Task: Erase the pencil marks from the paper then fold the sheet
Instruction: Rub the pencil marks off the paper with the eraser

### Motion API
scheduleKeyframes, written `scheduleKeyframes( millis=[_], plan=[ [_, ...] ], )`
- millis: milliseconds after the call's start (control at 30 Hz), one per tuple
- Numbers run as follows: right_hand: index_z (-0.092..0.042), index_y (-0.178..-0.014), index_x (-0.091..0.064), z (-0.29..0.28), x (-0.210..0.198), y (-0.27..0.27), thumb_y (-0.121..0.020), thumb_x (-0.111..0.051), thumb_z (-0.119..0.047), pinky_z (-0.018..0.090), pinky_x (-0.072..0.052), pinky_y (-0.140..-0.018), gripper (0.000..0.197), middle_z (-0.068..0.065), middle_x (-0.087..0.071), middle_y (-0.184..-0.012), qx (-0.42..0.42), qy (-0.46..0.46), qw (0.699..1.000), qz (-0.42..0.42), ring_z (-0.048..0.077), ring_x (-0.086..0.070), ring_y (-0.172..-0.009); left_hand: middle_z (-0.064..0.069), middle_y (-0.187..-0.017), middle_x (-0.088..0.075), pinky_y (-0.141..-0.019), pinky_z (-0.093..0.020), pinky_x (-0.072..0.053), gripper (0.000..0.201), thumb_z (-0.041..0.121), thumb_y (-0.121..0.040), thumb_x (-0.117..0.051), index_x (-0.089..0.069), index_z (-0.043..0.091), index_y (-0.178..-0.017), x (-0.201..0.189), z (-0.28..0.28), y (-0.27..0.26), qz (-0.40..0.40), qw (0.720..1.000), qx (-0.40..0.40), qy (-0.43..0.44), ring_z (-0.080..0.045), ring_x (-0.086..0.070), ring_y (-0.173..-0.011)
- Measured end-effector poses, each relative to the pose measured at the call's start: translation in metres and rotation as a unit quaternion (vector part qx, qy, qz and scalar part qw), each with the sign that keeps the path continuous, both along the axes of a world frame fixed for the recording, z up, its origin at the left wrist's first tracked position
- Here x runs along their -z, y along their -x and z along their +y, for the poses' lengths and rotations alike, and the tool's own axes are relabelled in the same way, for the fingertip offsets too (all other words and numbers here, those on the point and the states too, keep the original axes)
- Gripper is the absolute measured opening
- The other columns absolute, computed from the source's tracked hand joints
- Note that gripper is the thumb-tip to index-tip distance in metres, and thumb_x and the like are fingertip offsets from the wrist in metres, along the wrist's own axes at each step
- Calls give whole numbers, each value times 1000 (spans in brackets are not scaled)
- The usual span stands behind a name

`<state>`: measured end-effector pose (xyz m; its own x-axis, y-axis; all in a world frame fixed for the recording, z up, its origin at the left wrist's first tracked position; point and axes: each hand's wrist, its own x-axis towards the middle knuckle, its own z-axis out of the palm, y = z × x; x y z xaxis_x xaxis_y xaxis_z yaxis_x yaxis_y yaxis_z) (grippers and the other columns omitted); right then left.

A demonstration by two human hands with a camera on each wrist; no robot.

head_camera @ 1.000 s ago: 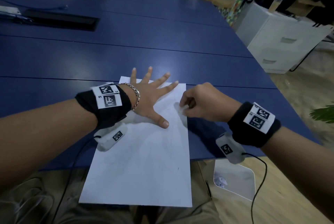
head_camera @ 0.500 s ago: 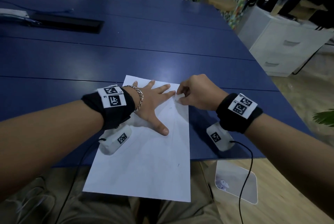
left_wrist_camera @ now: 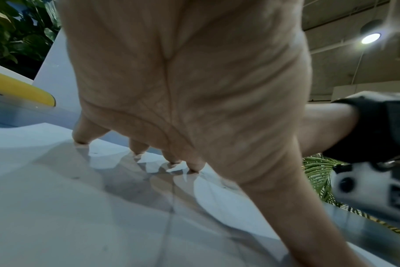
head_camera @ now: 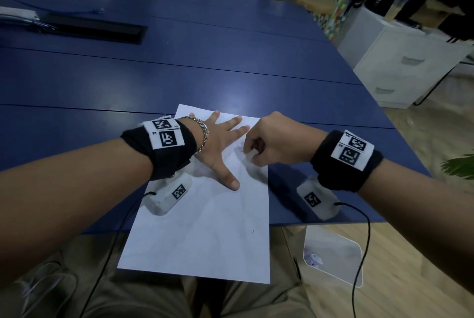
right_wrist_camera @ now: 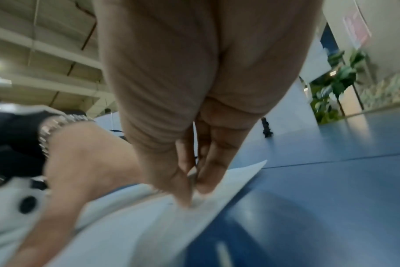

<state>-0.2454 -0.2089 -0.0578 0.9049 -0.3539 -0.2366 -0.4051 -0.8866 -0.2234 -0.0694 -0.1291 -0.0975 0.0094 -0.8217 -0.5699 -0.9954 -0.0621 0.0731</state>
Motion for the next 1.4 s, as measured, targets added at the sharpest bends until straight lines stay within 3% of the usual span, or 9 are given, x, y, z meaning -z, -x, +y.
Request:
scheduleKeyframes(
  millis=[133,333,467,600,800,967,1133,1233,1400],
  plan=[
    [-18,-103,-78,-16,4,-5,-81,-75,-21,38,-59,-75,23,-5,-69,-80,66,38,995,-64,16,-68,-78,21,-166,31,-114,-80,-4,155,102,-39,-65,26,52,-154,0,0,-1,3,1000,-3,-5,-37,25,-156],
    [-26,-103,-77,0,0,1,-79,-77,-23,16,-53,-69,24,-16,-69,-79,3,-9,1000,8,1,-64,-72,19,-167,30,-113,-81,-7,151,98,-46,-69,24,51,-156,-1,0,0,-2,1000,0,-2,-38,24,-156],
    [-18,-105,-78,-15,6,-3,-81,-75,-22,31,-58,-73,24,-7,-70,-82,68,34,995,-67,12,-65,-76,20,-166,32,-115,-80,-4,152,99,-46,-68,27,50,-155,-2,1,0,-1,1000,-4,-4,-35,25,-156],
    [-23,-102,-77,0,8,7,-82,-76,-23,15,-52,-67,20,-13,-70,-80,28,-8,999,-34,1,-63,-71,22,-165,32,-114,-81,-4,153,100,-44,-67,26,51,-155,-2,3,1,0,1000,-4,-1,-35,25,-156],
    [-27,-107,-74,2,-11,32,-87,-74,-31,21,-56,-73,21,-15,-71,-79,72,-11,991,-115,1,-68,-74,21,-166,32,-115,-80,-7,152,102,-43,-62,27,49,-155,-1,1,-1,-5,1000,3,-2,-35,23,-157],
    [-26,-97,-77,30,0,50,-87,-71,-25,21,-57,-71,12,-10,-72,-79,48,-32,994,-97,5,-68,-74,22,-165,32,-116,-79,-3,144,103,-44,-60,23,57,-153,0,-3,-7,3,1000,-3,15,-32,24,-157],
    [-26,-91,-74,37,22,49,-88,-65,-23,35,-60,-67,11,-10,-70,-75,69,-34,994,-83,8,-66,-69,14,-167,32,-122,-69,3,133,107,-52,-48,10,54,-159,-1,-4,-10,-7,998,5,64,-35,26,-156],
    [-27,-91,-76,34,17,48,-86,-69,-24,26,-58,-69,9,-13,-71,-76,62,-51,994,-71,4,-67,-71,11,-168,30,-124,-64,6,128,103,-60,-50,12,51,-160,1,2,-14,25,998,2,53,-33,23,-157],
    [-26,-98,-77,-6,4,29,-81,-76,-19,18,-54,-74,19,-12,-71,-84,106,-34,990,-82,4,-68,-82,13,-166,34,-123,-65,11,147,105,-43,-56,25,54,-154,9,9,-13,17,999,1,37,-33,29,-155]
  ],
)
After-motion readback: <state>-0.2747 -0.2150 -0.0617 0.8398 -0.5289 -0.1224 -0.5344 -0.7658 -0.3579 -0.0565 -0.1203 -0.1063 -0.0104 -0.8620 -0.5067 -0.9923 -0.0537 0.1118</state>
